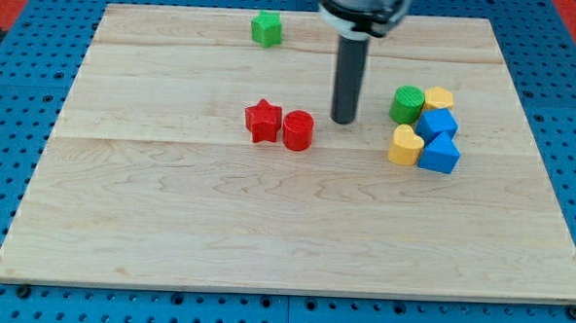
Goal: Slide the red circle to the bottom of the board
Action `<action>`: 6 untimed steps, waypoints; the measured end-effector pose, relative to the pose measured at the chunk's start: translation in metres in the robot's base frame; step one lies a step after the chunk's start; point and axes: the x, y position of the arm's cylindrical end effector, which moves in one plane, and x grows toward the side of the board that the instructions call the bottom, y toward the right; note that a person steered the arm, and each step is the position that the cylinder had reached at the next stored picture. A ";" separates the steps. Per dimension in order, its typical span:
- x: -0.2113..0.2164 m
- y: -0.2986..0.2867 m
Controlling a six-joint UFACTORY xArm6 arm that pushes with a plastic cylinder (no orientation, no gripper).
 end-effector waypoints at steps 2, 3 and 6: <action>0.036 -0.032; -0.008 -0.033; 0.022 -0.062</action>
